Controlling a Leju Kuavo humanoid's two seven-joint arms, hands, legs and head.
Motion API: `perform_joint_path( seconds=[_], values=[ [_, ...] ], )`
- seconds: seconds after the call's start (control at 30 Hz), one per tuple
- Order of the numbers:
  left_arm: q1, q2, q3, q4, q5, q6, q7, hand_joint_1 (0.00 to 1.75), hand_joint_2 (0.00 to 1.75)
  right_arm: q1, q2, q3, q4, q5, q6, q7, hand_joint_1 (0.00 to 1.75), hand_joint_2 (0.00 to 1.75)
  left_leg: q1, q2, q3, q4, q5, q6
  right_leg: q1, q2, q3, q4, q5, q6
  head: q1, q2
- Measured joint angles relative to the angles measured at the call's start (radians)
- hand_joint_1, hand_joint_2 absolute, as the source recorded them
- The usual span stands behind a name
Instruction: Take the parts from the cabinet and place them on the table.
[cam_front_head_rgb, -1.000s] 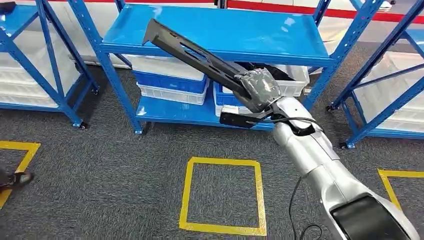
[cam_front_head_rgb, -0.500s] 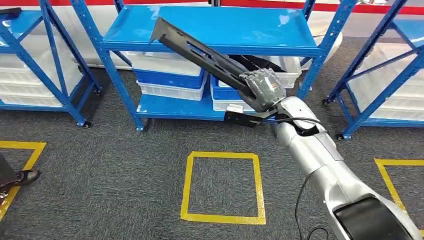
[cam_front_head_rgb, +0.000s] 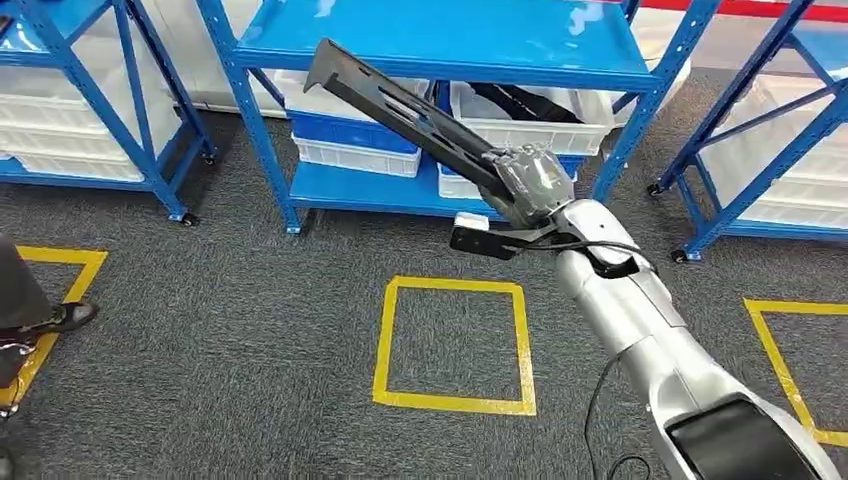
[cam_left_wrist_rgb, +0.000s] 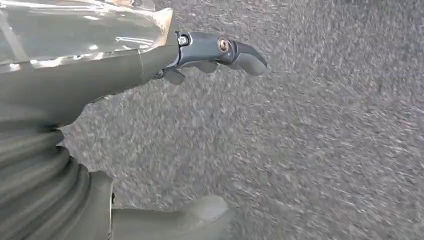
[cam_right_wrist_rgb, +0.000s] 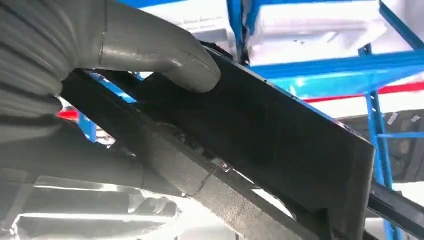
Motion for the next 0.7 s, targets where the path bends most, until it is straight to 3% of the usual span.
perform_joint_path(
  seconds=[0.03, 0.07, 0.1, 0.13, 0.17, 0.2, 0.23, 0.27, 0.3, 0.33, 0.37, 0.4, 0.43, 0.47, 0.5, 0.53, 0.6, 0.67, 0.7],
  values=[
    [-0.001, -0.002, 0.0, 0.0, 0.0, 0.0, 0.0, 0.0, 1.75, 0.006, -0.007, -0.001, 0.0, 0.002, -0.001, 0.001, 1.75, 1.75, 0.0, 0.007, -0.021, -0.01, 0.028, 0.041, -0.004, 0.003, -0.036, 0.043, -0.059, -0.012, 0.0, 0.0],
    [-0.001, -0.001, 0.0, 0.0, -0.008, -0.003, 0.0, 0.0, 1.75, 0.021, -0.017, -0.01, 0.0, 0.004, -0.002, 0.004, 1.75, 1.75, -0.007, 0.01, -0.12, -0.009, 0.107, 0.052, -0.002, 0.004, -0.024, 0.266, -0.135, 0.007, 0.002, 0.0],
    [-0.001, -0.003, 0.0, 0.0, -0.008, -0.003, 0.0, 0.0, 1.75, 0.021, -0.017, -0.012, -0.002, 0.005, -0.002, 0.004, 1.75, 1.75, -0.007, 0.01, -0.135, -0.008, 0.122, 0.048, 0.0, 0.004, 0.041, 0.186, -0.113, 0.009, 0.002, 0.0],
    [-0.001, -0.003, 0.0, 0.0, -0.009, -0.004, 0.0, 0.0, 1.75, 0.021, -0.017, -0.016, -0.006, 0.006, -0.002, 0.004, 1.75, 1.75, -0.007, 0.01, -0.142, -0.006, 0.133, 0.044, 0.0, 0.004, 0.109, 0.097, -0.125, 0.0, 0.002, 0.0],
    [-0.001, -0.003, 0.0, 0.0, -0.009, -0.004, 0.0, 0.0, 1.75, 0.021, -0.017, -0.019, -0.013, 0.006, -0.002, 0.004, 1.75, 1.75, -0.011, 0.009, -0.149, -0.006, 0.142, 0.037, 0.008, 0.004, 0.172, 0.006, -0.164, -0.015, 0.003, 0.0],
    [0.0, -0.004, 0.0, 0.0, -0.009, -0.004, 0.0, 0.0, 1.75, 0.023, -0.018, -0.023, -0.019, 0.006, -0.002, 0.004, 1.75, 1.75, -0.009, 0.011, -0.147, -0.012, 0.154, 0.03, 0.016, 0.007, 0.167, -0.011, -0.167, -0.022, -0.005, 0.0],
    [-0.001, -0.003, 0.0, 0.0, -0.009, -0.004, 0.0, 0.0, 1.75, 0.02, -0.018, -0.024, -0.019, 0.006, -0.002, 0.004, 1.75, 1.75, -0.009, 0.012, -0.145, -0.017, 0.164, 0.026, 0.015, 0.008, 0.16, -0.018, -0.16, -0.023, 0.001, 0.0],
    [0.0, -0.003, 0.0, 0.0, -0.009, -0.004, 0.0, 0.0, 1.75, 0.019, -0.018, -0.024, -0.02, 0.006, -0.002, 0.004, 1.75, 1.75, -0.009, 0.011, -0.144, -0.026, 0.175, 0.022, 0.019, 0.009, 0.157, -0.016, -0.154, -0.032, -0.001, 0.0],
    [0.002, -0.002, 0.0, 0.0, -0.009, -0.004, 0.0, 0.0, 1.75, 0.02, -0.018, -0.024, -0.019, 0.006, -0.002, 0.004, 1.75, 1.75, -0.01, 0.009, -0.146, -0.033, 0.188, 0.015, 0.011, 0.006, 0.148, -0.021, -0.14, -0.043, -0.001, 0.0],
    [0.003, -0.002, 0.0, 0.0, -0.009, -0.004, 0.0, 0.0, 1.75, 0.019, -0.018, -0.024, -0.019, 0.006, -0.002, 0.004, 1.75, 1.75, -0.004, 0.007, -0.162, -0.02, 0.16, 0.01, -0.006, 0.001, 0.147, -0.023, -0.121, -0.05, 0.0, 0.0],
    [0.003, -0.003, 0.0, 0.0, -0.009, -0.004, 0.0, 0.0, 1.75, 0.019, -0.016, -0.024, -0.019, 0.006, -0.002, 0.004, 1.75, 1.75, -0.004, 0.009, -0.176, 0.013, 0.094, 0.006, -0.005, 0.003, 0.133, -0.023, -0.107, -0.062, -0.004, 0.0],
    [0.004, -0.004, 0.0, 0.0, -0.009, -0.004, 0.0, 0.0, 1.75, 0.02, -0.015, -0.023, -0.021, 0.007, -0.002, 0.004, 1.75, 1.75, -0.002, 0.009, -0.195, 0.099, -0.002, -0.002, -0.005, 0.002, 0.113, -0.023, -0.088, -0.07, -0.007, 0.0],
    [0.003, -0.003, 0.0, 0.0, -0.009, -0.004, 0.0, 0.0, 1.75, 0.02, -0.015, -0.024, -0.022, 0.007, -0.002, 0.004, 1.75, 1.75, 0.0, 0.009, -0.212, 0.179, -0.055, -0.007, -0.005, 0.002, 0.098, -0.021, -0.076, -0.069, -0.006, 0.0],
    [0.003, -0.003, 0.0, 0.0, -0.009, -0.004, 0.0, 0.0, 1.75, 0.02, -0.015, -0.024, -0.022, 0.007, -0.002, 0.004, 1.75, 1.75, 0.001, 0.009, -0.228, 0.268, -0.087, -0.013, -0.005, 0.002, 0.082, -0.021, -0.064, -0.067, -0.007, 0.0],
    [0.002, -0.002, 0.0, 0.0, -0.009, -0.004, 0.0, 0.0, 1.75, 0.022, -0.015, -0.024, -0.021, 0.007, -0.002, 0.004, 1.75, 1.75, 0.004, 0.009, -0.23, 0.332, -0.083, -0.016, -0.006, 0.002, 0.067, -0.02, -0.051, -0.064, -0.007, 0.0],
    [0.002, -0.002, 0.0, 0.0, -0.009, -0.004, 0.0, 0.0, 1.75, 0.025, -0.015, -0.023, -0.021, 0.007, -0.002, 0.004, 1.75, 1.75, 0.009, 0.01, -0.215, 0.345, -0.056, -0.019, -0.007, 0.001, 0.054, -0.02, -0.041, -0.061, -0.007, 0.0],
    [0.002, -0.002, 0.0, 0.0, -0.009, -0.004, 0.0, 0.0, 1.75, 0.027, -0.015, -0.024, -0.022, 0.007, -0.002, 0.004, 1.75, 1.75, 0.019, 0.01, -0.122, 0.25, 0.004, -0.024, -0.01, 0.001, 0.029, -0.016, -0.022, -0.048, -0.007, 0.0],
    [-0.001, -0.003, 0.0, 0.0, -0.009, -0.004, 0.0, 0.0, 1.75, 0.026, -0.016, -0.026, -0.025, 0.007, -0.002, 0.004, 1.75, 1.75, 0.024, 0.009, 0.027, 0.078, -0.015, -0.029, -0.004, 0.002, 0.012, -0.006, -0.011, -0.035, -0.008, 0.0],
    [-0.003, -0.001, 0.0, 0.0, -0.009, -0.004, 0.0, 0.0, 1.75, 0.024, -0.017, -0.029, -0.027, 0.007, -0.002, 0.004, 1.75, 1.75, 0.021, 0.003, 0.06, 0.005, -0.034, -0.022, -0.004, -0.001, 0.004, 0.005, -0.006, -0.027, -0.002, 0.0]
  ],
)
